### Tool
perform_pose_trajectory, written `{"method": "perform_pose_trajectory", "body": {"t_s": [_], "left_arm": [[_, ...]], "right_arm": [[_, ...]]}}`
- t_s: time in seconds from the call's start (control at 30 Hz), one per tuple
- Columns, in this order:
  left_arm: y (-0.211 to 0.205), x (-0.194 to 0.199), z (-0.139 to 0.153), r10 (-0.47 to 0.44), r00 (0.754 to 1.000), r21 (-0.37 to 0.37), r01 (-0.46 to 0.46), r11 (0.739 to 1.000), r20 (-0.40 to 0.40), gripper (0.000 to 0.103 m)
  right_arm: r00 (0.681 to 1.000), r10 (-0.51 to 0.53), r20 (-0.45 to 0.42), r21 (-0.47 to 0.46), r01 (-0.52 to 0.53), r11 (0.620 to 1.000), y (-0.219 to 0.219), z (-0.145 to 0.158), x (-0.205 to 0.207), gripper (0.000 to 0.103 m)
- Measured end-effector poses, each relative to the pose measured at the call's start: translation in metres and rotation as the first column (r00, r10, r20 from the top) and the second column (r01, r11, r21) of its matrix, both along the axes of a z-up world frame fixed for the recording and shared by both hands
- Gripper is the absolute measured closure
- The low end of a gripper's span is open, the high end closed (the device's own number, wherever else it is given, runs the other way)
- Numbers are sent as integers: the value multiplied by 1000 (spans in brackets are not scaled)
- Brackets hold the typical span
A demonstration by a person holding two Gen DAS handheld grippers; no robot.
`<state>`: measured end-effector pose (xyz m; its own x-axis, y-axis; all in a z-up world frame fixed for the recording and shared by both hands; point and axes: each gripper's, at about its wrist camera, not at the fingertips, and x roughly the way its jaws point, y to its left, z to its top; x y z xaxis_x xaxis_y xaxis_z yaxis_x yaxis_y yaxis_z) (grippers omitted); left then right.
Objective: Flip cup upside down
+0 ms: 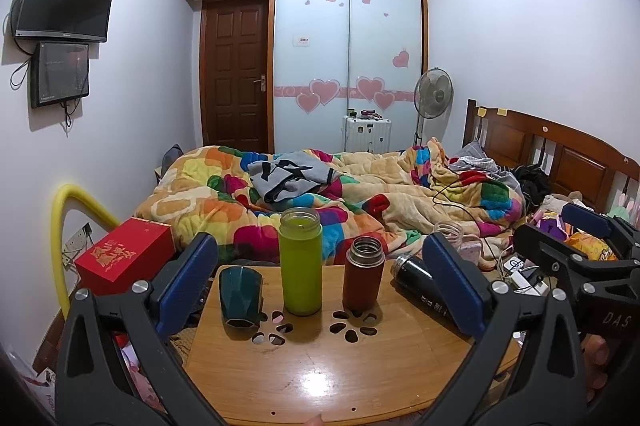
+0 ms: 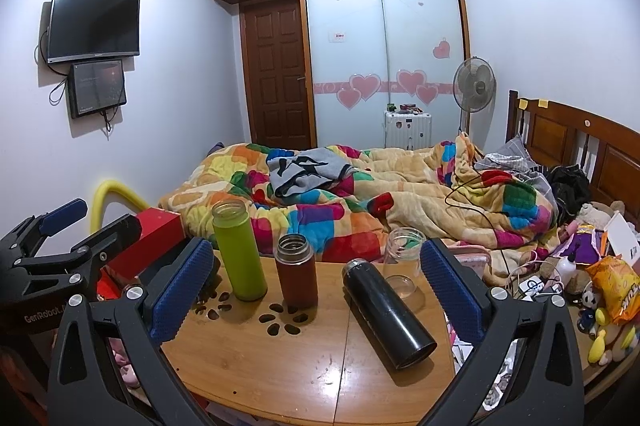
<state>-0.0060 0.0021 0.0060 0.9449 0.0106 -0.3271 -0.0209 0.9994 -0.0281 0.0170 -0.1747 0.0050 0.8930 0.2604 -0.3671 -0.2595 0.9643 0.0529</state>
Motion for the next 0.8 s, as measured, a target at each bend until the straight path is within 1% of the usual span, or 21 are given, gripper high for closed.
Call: {"method": "perform_pose_trajectory", "body": {"t_s": [0.8], "left_arm": [[-5, -1, -2, -2, 1000, 9, 2, 1000, 4, 0]], "right_arm": [[1000, 2, 10, -2, -2, 1000, 1, 3, -3, 0]]}}
